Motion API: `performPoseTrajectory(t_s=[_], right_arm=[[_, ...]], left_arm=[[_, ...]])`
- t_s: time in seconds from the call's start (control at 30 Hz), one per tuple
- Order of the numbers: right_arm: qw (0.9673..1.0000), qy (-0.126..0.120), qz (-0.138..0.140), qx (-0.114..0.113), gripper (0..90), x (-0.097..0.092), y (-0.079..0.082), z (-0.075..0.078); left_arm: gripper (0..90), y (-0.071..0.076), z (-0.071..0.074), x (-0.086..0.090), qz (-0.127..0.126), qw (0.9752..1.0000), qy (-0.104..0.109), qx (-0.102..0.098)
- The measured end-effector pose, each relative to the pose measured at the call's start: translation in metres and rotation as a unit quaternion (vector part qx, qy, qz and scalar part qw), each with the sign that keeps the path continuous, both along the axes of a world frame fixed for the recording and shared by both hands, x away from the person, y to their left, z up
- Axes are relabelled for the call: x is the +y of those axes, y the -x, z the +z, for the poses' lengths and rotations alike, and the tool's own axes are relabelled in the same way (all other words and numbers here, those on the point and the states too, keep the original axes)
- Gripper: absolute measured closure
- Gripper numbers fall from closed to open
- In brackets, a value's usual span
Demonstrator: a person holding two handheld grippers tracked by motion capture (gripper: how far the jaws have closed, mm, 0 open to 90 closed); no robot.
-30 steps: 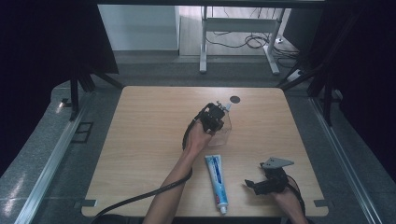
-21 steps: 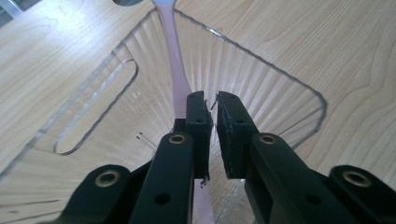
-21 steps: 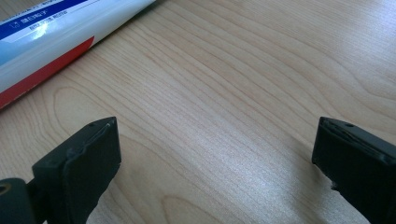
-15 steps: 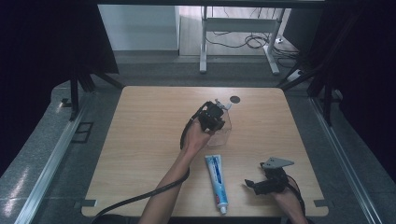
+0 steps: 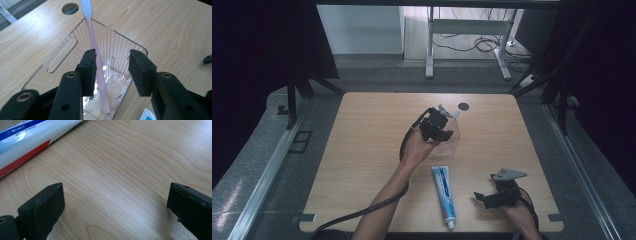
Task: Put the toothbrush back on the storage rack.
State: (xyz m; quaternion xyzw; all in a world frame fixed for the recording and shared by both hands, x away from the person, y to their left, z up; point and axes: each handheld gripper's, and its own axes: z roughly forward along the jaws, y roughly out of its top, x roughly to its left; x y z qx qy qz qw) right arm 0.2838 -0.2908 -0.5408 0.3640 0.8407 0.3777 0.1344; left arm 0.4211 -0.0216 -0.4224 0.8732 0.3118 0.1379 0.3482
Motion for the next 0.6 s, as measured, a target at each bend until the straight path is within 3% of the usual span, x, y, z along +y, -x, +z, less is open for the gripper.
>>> performPoseTrajectory(t_s=[0.33, 0.6], right_arm=[[1.0000, 0.001, 0.000, 0.000, 1.7, 0.000, 0.000, 0.000], [1.0000, 0.001, -0.001, -0.001, 1.7, 0.000, 0.000, 0.000]], left_arm=[[43.9, 0.009, 0.001, 0.013, -0.015, 0.9998, 0.009, -0.009], [34.3, 0.014, -0.001, 0.028, -0.009, 0.9995, 0.030, 0.002]])
